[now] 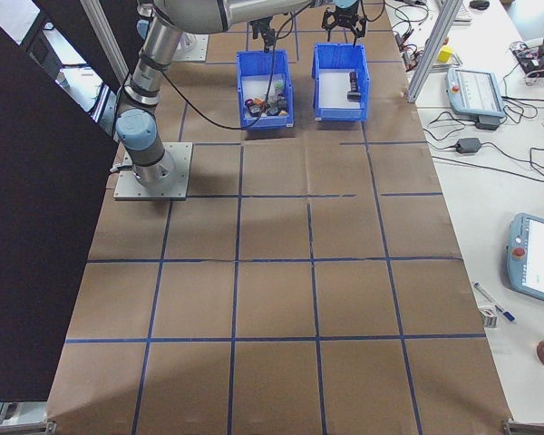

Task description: Place button box in front

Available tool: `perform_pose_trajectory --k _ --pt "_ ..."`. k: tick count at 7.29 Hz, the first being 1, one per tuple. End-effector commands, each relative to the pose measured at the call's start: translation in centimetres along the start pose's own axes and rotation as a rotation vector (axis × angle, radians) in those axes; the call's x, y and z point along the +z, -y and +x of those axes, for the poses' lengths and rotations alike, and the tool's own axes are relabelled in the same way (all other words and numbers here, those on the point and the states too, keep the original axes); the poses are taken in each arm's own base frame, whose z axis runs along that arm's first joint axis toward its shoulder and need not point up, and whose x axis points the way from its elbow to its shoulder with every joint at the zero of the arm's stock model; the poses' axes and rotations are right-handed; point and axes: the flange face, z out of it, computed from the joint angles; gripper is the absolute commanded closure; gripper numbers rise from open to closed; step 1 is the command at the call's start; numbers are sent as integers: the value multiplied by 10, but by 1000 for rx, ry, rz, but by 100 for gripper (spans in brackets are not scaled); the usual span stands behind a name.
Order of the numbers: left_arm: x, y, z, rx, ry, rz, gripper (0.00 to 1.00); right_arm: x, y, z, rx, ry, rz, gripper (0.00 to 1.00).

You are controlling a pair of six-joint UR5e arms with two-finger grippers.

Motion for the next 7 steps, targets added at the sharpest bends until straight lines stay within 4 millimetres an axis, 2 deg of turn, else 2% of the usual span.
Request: perform_pose_trajectory --k 1,2,3,4,5,7 --pt "15 -59 -1 -326 -26 13 7 17 19 -9 -74 17 -3 0" --pt "21 -84 -4 -416 -99 -3 7 39 43 -31 -116 34 -21 0" --pt "33 -93 -9 -566 -132 -45 7 54 57 -44 -143 49 -38 0" --pt "44 -96 -10 -656 -112 -60 7 72 61 -46 -148 72 -52 0" --pt "44 -96 -11 -686 -109 -61 7 101 69 -57 -167 104 -82 0" --pt "66 -91 1 -754 -100 -65 7 126 68 -69 -173 100 -80 1"
